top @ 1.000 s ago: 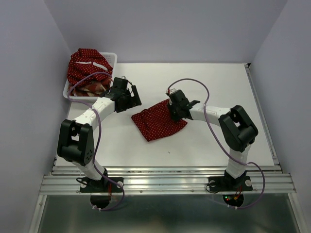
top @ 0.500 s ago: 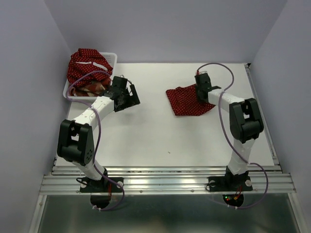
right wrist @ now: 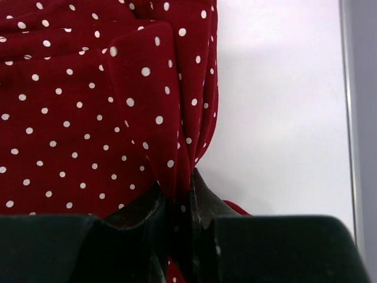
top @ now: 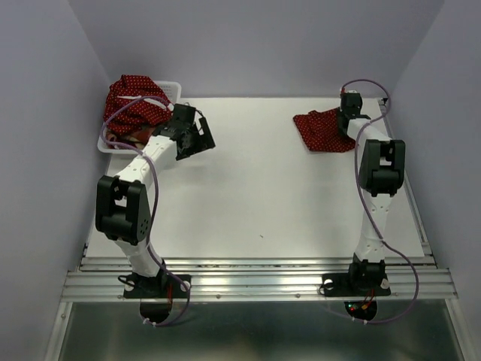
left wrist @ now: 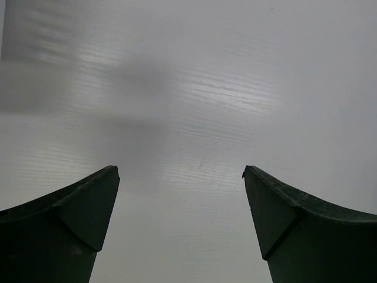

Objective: Fold and stack the skirts
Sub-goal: Neatly place the folded skirt to the corner

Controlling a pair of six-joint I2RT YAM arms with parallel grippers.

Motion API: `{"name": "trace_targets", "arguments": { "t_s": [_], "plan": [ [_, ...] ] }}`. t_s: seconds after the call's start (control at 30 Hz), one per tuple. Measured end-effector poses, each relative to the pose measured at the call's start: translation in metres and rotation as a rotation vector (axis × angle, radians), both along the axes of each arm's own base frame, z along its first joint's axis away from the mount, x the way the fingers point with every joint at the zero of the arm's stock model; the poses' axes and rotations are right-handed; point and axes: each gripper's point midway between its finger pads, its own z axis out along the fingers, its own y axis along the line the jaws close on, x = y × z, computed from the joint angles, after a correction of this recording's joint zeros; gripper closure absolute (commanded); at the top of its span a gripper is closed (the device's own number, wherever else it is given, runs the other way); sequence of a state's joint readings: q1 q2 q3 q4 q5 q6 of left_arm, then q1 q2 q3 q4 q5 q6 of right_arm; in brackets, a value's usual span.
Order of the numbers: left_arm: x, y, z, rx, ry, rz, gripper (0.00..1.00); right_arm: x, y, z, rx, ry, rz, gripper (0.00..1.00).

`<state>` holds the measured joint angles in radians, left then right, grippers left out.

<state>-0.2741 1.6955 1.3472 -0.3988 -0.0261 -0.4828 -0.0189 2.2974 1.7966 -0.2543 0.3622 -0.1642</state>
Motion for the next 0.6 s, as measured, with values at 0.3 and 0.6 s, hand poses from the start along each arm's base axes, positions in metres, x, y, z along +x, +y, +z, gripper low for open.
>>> {"name": "trace_targets", "arguments": {
  "t_s": [0.3,0.6],
  "plan": [
    [0.015,0.0,-0.007,0.02,0.044,0.004,0.01,0.051,-0.051,0.002,0.002,-0.098,-0.082,0.91],
    [0.02,0.003,-0.009,0.029,0.065,0.007,0.01,0.061,-0.073,-0.002,0.014,-0.122,-0.109,0.88]
  ]
}}
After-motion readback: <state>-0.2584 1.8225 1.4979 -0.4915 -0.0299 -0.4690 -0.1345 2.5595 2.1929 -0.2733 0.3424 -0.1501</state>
